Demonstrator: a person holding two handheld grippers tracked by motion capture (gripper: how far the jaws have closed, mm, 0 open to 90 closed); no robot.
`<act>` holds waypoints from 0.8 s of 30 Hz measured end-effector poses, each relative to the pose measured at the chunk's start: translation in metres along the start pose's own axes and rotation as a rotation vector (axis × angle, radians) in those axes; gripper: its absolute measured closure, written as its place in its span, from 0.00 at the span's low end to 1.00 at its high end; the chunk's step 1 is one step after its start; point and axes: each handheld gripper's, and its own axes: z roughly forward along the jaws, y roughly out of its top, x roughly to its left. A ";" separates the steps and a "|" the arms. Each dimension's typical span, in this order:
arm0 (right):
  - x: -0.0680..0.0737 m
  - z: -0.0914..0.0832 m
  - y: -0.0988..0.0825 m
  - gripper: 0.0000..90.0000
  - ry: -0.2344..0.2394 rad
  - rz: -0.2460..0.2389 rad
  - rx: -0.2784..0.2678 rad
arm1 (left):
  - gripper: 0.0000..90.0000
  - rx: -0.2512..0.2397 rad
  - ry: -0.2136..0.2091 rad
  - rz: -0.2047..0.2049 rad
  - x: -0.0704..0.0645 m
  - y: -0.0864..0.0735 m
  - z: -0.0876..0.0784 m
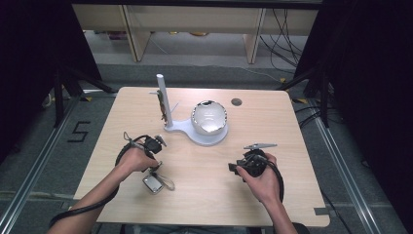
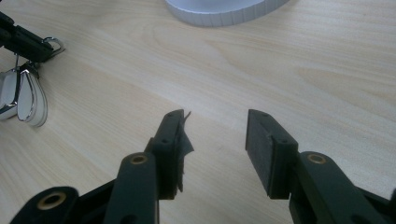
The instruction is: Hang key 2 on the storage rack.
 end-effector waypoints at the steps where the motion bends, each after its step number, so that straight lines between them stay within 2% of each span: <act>1: 0.000 0.000 0.000 0.64 -0.005 0.001 0.000 | 0.96 0.000 -0.001 -0.002 0.000 0.000 0.000; 2: 0.000 0.000 0.000 0.64 0.002 -0.002 -0.002 | 0.96 -0.003 -0.003 0.005 0.000 -0.001 -0.001; 3: -0.001 0.000 0.000 0.64 -0.002 -0.014 -0.008 | 0.96 -0.017 -0.013 -0.025 -0.002 -0.002 -0.001; 4: -0.004 0.002 0.001 0.64 0.005 -0.056 -0.033 | 0.96 -0.028 -0.015 -0.031 -0.002 -0.002 -0.001; 5: -0.004 0.002 0.001 0.64 0.005 -0.055 -0.033 | 0.96 -0.033 -0.008 -0.003 0.001 -0.003 -0.003; 7: -0.001 0.000 0.000 0.64 -0.002 -0.006 -0.005 | 0.96 -0.048 -0.009 -0.027 0.001 -0.004 -0.005; 8: 0.001 0.000 0.000 0.64 0.005 0.008 0.000 | 0.96 -0.063 -0.001 -0.009 0.003 -0.005 -0.007; 9: -0.001 0.000 0.000 0.64 -0.012 -0.008 -0.003 | 0.96 -0.079 0.001 -0.032 0.004 -0.006 -0.009; 10: 0.000 0.000 0.000 0.64 -0.004 -0.008 -0.007 | 0.96 -0.095 0.010 -0.023 0.007 -0.006 -0.011; 12: 0.000 -0.001 0.001 0.64 -0.003 -0.005 -0.006 | 0.96 -0.138 0.025 -0.035 0.011 -0.008 -0.016; 13: 0.000 -0.001 0.001 0.64 -0.003 -0.005 -0.006 | 0.96 -0.138 0.025 -0.035 0.011 -0.008 -0.016; 14: 0.000 -0.001 0.001 0.64 -0.003 -0.011 -0.011 | 0.96 -0.187 0.050 -0.052 0.013 -0.009 -0.019; 15: -0.001 -0.003 0.002 0.64 -0.012 -0.019 0.014 | 0.96 -0.230 0.060 -0.062 0.016 -0.011 -0.023; 17: -0.001 -0.003 0.002 0.64 -0.011 -0.017 0.012 | 0.96 -0.285 0.078 -0.068 0.021 -0.013 -0.027; 19: -0.001 -0.003 0.002 0.64 -0.010 -0.015 0.011 | 0.96 -0.359 0.094 -0.092 0.025 -0.015 -0.030; 20: -0.001 -0.003 0.002 0.64 -0.011 -0.015 0.011 | 0.96 -0.372 0.100 -0.092 0.029 -0.016 -0.032; 23: -0.001 -0.003 0.002 0.64 -0.010 -0.019 0.009 | 0.96 -0.444 0.133 -0.128 0.036 -0.018 -0.037; 24: -0.002 -0.002 0.002 0.64 0.005 -0.044 -0.013 | 0.96 -0.471 0.150 -0.136 0.038 -0.018 -0.038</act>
